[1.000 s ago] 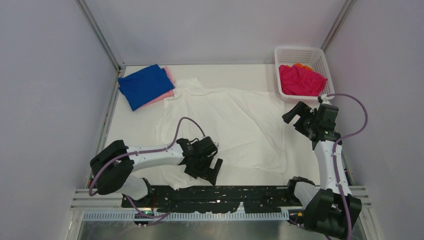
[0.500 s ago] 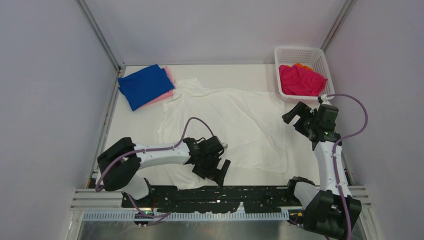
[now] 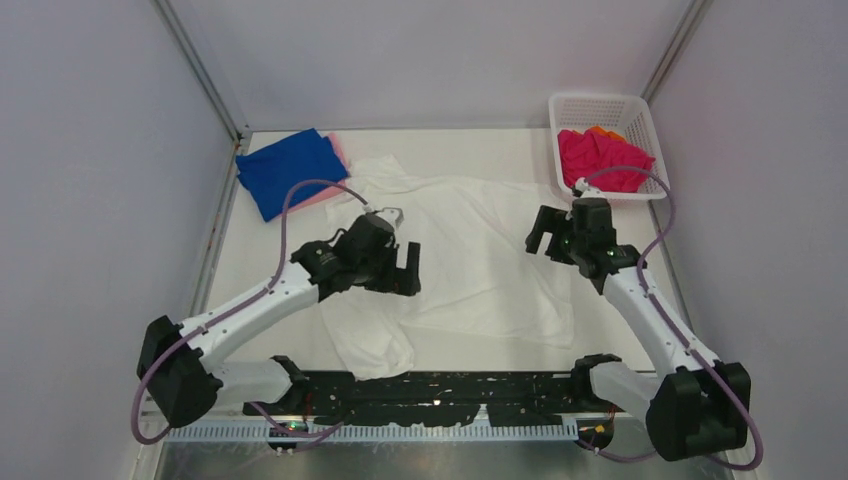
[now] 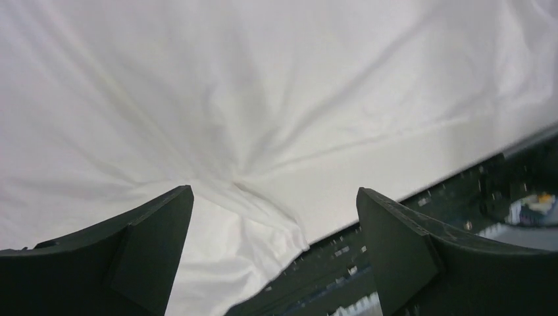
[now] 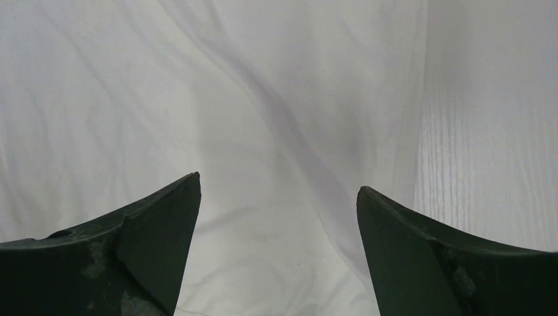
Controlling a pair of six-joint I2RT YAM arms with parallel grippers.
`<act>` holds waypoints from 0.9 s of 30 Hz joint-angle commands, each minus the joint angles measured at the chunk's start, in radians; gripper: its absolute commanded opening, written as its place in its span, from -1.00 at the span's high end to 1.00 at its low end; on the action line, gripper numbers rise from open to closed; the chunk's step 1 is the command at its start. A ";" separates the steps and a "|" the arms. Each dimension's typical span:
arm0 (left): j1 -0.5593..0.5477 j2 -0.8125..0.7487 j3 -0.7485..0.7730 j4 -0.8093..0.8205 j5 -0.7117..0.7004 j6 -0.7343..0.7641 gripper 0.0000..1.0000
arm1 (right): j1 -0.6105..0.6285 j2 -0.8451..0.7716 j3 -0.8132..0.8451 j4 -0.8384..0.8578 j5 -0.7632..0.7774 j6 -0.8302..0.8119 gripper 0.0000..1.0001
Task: Fold and stack the t-shirts
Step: Flatten out the tshirt
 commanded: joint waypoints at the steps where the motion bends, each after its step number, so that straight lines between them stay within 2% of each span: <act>1: 0.205 0.104 0.064 0.054 -0.091 0.029 -0.99 | 0.120 0.155 0.096 0.040 0.202 -0.003 -0.91; 5: 0.338 0.256 0.170 0.077 -0.131 0.010 -0.99 | 0.174 0.360 0.183 0.086 0.204 0.010 -0.91; 7: 0.393 0.340 0.234 0.088 -0.083 0.019 -0.99 | 0.176 0.492 0.247 0.090 0.209 0.014 -0.91; 13: 0.523 0.526 0.297 0.146 0.073 0.005 -0.99 | 0.150 0.724 0.400 0.097 0.195 0.011 -0.91; 22: 0.596 0.660 0.307 0.149 0.124 0.006 -0.99 | 0.019 0.901 0.502 0.114 0.019 0.004 -0.91; 27: 0.627 0.675 0.306 0.123 0.121 0.024 -0.99 | -0.010 0.943 0.605 0.042 0.061 -0.119 -0.93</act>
